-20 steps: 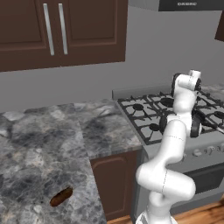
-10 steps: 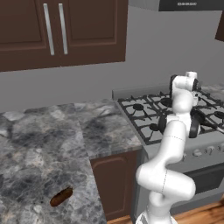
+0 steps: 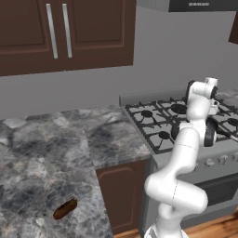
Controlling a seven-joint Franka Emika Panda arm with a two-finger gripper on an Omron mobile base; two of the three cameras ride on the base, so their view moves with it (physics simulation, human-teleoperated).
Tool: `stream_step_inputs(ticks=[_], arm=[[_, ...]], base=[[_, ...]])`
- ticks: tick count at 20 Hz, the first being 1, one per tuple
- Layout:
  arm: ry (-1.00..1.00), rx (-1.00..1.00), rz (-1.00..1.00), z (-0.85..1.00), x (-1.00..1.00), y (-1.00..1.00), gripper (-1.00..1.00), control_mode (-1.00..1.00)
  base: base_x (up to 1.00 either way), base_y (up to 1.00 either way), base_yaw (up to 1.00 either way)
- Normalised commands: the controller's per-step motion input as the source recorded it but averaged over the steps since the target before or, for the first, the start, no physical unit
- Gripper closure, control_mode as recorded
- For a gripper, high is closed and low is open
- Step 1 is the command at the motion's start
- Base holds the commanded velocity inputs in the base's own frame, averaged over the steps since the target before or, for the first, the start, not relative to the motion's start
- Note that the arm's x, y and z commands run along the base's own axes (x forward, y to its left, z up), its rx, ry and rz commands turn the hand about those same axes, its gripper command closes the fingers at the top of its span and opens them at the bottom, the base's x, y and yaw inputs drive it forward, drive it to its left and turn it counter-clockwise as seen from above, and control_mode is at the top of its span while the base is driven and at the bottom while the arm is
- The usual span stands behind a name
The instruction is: Put the onion and sweet potato in the pan. Then turn on the front center burner and set the heat to medium.
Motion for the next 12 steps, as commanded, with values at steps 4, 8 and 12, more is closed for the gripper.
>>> stream_step_inputs(ticks=[4, 8, 12], arm=[[0.01, 0.0, -0.09, -0.01, -0.01, -0.15, 1.0, -1.0], [0.0, 0.0, 0.0, 0.0, 0.0, 0.0, -1.0, -1.0], [0.0, 0.0, 0.0, 0.0, 0.0, 0.0, -1.0, -1.0]], base=[[0.0, 0.0, 0.0], [0.0, 0.0, 0.0], [0.0, 0.0, 0.0]])
